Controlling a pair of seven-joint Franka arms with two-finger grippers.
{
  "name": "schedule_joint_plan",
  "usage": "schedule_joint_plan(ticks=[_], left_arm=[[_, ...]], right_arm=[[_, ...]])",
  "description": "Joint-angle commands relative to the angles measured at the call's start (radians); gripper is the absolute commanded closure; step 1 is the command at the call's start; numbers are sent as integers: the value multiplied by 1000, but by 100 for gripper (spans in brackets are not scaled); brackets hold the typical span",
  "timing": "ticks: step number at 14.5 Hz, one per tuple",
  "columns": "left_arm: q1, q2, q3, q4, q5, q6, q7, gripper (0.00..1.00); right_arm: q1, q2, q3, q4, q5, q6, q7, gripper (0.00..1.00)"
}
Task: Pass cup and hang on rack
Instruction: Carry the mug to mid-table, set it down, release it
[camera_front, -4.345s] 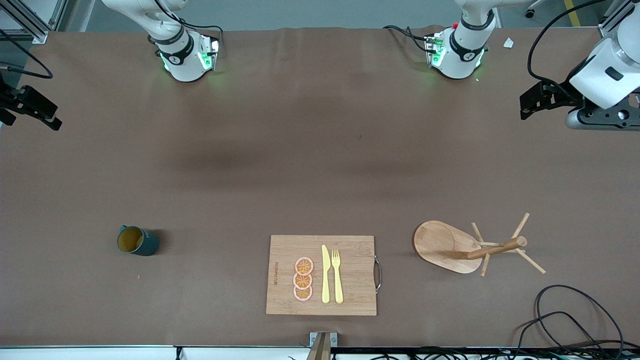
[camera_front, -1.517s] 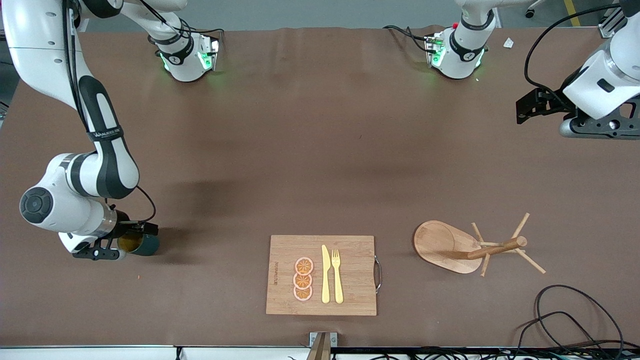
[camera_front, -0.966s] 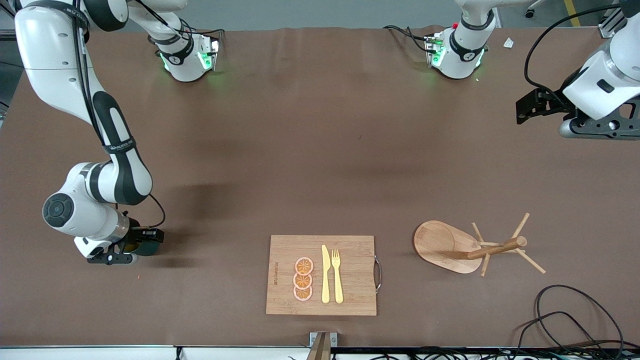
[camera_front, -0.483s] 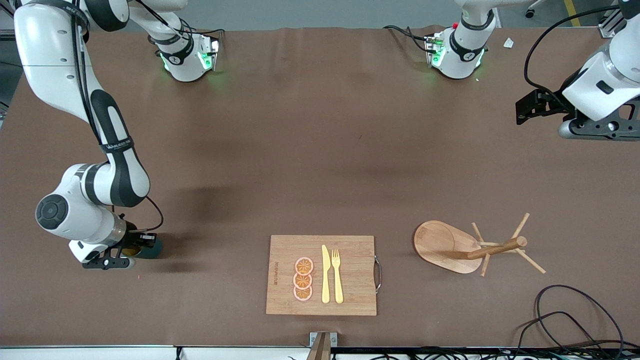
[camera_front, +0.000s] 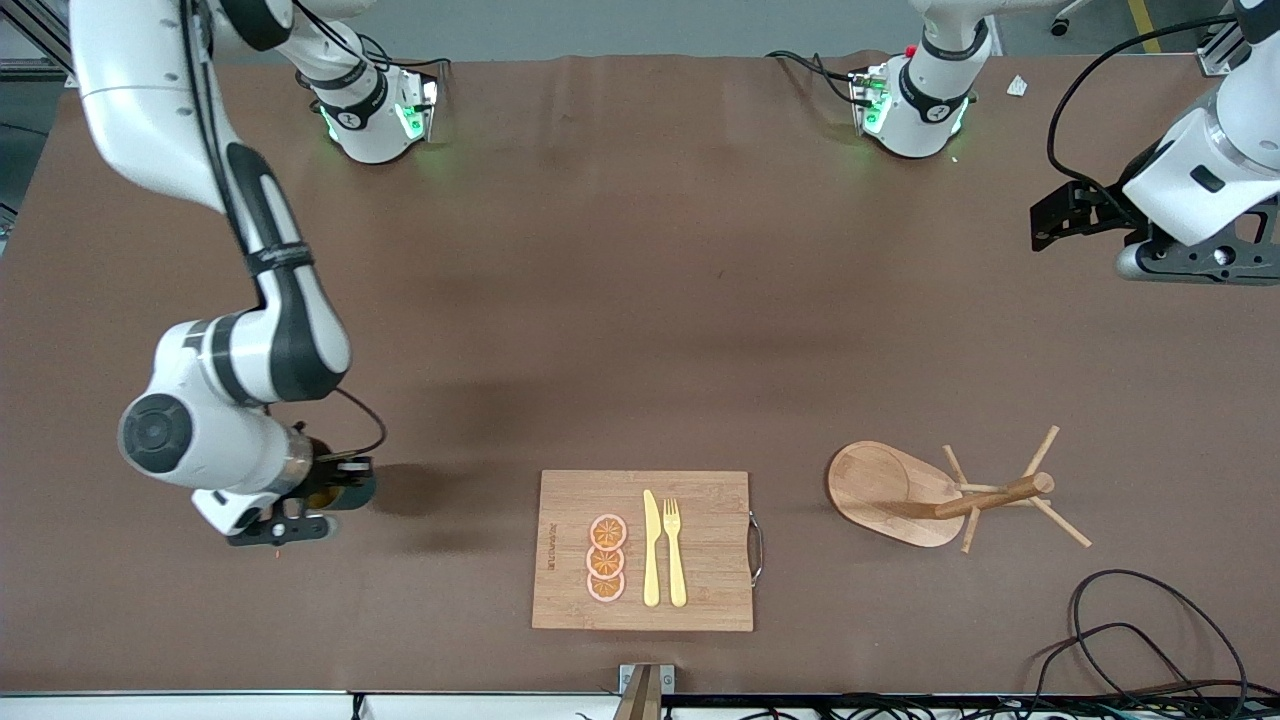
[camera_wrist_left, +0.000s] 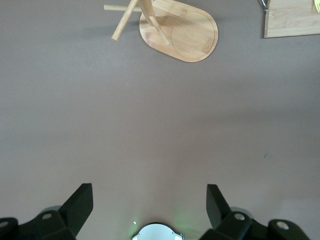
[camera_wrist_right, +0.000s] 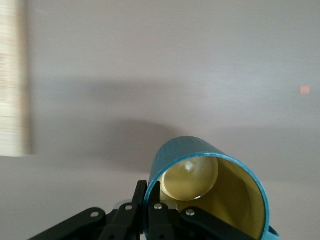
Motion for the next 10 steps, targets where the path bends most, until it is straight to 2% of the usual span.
schedule_joint_plan(ticks=[1,4,7,10], left_arm=[[3,10,-3,26,9,-18,13,0],[3,16,-2,26,8,-18,11,0],[3,18,-2,26,6,-18,11,0],[3,19,0,26,6,-17,11,0]], right_arm=[[135,1,-8,60,5,-12,205,99],[297,13,-8,123,6,18,429,99],[419,53,-2,176,19,69,573,99],[532,139,10,232,52,223,765,99]])
